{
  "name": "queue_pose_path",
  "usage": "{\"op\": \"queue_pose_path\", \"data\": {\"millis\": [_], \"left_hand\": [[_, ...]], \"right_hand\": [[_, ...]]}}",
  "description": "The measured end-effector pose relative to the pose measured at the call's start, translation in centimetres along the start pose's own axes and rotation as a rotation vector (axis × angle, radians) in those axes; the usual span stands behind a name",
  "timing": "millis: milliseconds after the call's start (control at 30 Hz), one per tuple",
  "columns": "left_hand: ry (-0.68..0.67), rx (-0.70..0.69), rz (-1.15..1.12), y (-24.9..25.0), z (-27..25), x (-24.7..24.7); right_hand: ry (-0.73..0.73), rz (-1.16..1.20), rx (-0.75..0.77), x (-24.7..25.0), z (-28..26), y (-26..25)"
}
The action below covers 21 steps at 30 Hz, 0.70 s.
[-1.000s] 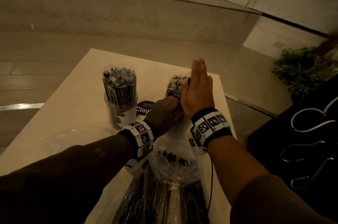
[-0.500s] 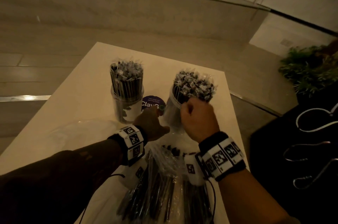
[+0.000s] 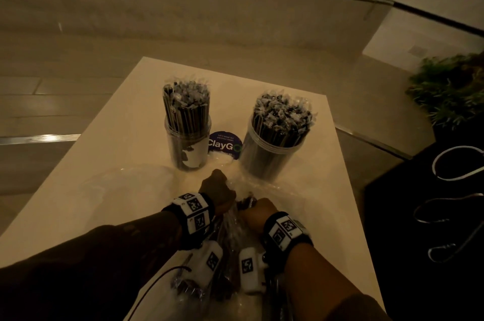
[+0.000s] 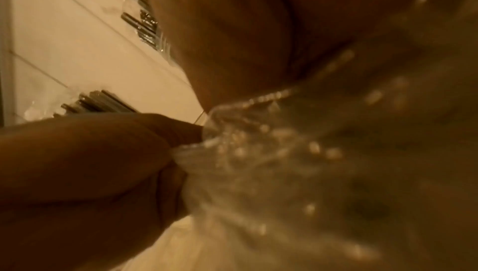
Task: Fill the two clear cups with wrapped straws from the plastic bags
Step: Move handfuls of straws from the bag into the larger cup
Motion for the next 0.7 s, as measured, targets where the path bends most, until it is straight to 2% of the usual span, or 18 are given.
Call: {"op": "queue_pose_path", "data": {"millis": [200,333,467,533,600,633,700], "left_hand": [[0.035,-0.006,-0.009,-0.3,0.1,0.5],[0.026,-0.010,-0.014,-0.4,0.0,0.7],[-0.042,-0.005,0.055,0.0,-0.5,0.7],[0.024,-0.153,0.155,1.2,-1.3,1.2],[0.121,-0.434,0.022,3.7,-2.8,2.1],[0.070,-0.533,-0.128,5.2,-3.7,2.3],[-0.268,-0.571,-0.318,8.0,-5.3,1.2]], "right_hand": [[0.169,0.187,0.066,0.8,-0.5,-0.4],[0.314,0.521,0.143,2.6,-2.3,-0.9],[0.610,0.596,0.301,7.4,-5.6,-2.0],[0.746,0.637,0.398,10.7,-7.7,-2.6],[0.838,0.691,0.467,13.2,-9.2,-2.8],[0.863,0.721,0.485,13.8,-9.7,-3.0],[0.845,0.799,0.505,13.6,-10.0,-3.5]]}}
Point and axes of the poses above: each hand's wrist, its own z-axis towards the middle knuckle, its own x-axis out of the back of the hand, y = z × x, the point moved 4 cm from there along z, towards the middle knuckle, and after that the axes turned 15 degrees about -z, right-handed, at the moved point
